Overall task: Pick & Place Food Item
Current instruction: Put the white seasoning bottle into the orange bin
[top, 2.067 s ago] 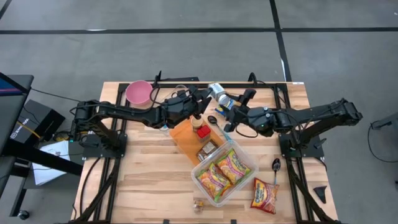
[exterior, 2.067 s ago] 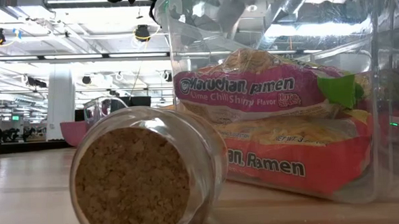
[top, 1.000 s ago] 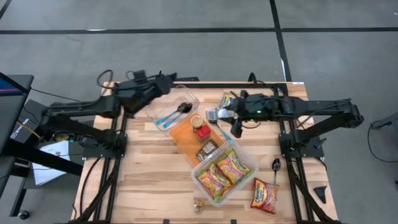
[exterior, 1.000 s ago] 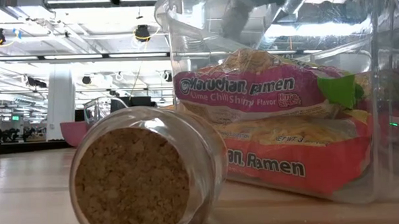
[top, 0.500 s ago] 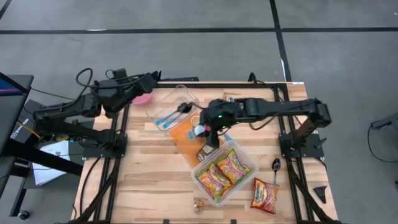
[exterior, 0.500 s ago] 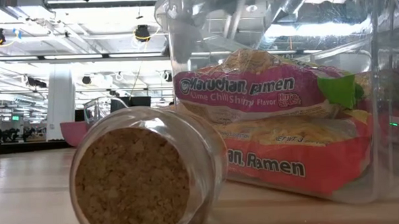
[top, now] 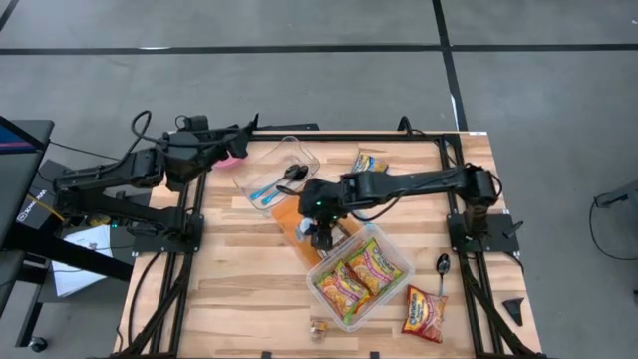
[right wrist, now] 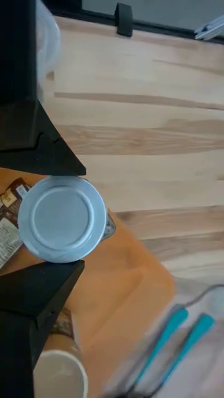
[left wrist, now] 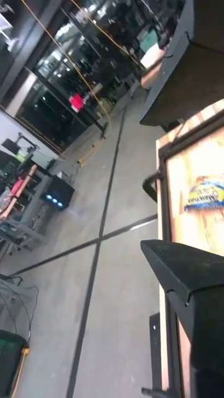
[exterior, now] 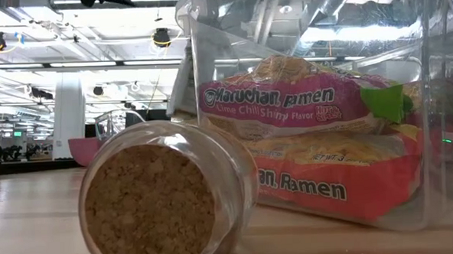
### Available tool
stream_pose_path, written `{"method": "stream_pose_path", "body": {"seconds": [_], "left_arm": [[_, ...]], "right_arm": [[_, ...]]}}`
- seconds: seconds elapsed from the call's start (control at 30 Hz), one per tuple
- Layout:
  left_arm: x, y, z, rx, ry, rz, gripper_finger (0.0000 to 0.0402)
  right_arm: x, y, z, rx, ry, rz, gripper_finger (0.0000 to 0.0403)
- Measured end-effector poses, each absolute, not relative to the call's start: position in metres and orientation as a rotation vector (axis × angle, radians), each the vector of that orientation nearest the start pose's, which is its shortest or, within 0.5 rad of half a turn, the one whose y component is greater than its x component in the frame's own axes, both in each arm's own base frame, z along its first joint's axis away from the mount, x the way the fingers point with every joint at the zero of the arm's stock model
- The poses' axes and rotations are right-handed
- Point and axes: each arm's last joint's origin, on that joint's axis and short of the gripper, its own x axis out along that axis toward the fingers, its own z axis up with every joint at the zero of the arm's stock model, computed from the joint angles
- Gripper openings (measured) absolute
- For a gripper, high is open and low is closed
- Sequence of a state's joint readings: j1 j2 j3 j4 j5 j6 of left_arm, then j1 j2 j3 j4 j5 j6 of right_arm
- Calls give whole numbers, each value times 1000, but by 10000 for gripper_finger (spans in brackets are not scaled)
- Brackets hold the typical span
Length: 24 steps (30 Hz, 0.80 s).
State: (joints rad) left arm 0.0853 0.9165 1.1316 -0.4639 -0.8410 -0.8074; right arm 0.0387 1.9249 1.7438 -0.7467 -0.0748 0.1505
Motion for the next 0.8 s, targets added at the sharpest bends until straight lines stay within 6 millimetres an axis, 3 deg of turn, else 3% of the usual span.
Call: {"method": "stream_pose_path", "body": {"seconds": [0.3, 0.8], "left_arm": [[167, 36, 400, -635, -114, 973, 309], [167, 36, 399, -638, -115, 975, 309]], "right_arm": [[425, 7, 275, 145, 996, 16, 191], [426, -17, 271, 92, 994, 107, 190]]}}
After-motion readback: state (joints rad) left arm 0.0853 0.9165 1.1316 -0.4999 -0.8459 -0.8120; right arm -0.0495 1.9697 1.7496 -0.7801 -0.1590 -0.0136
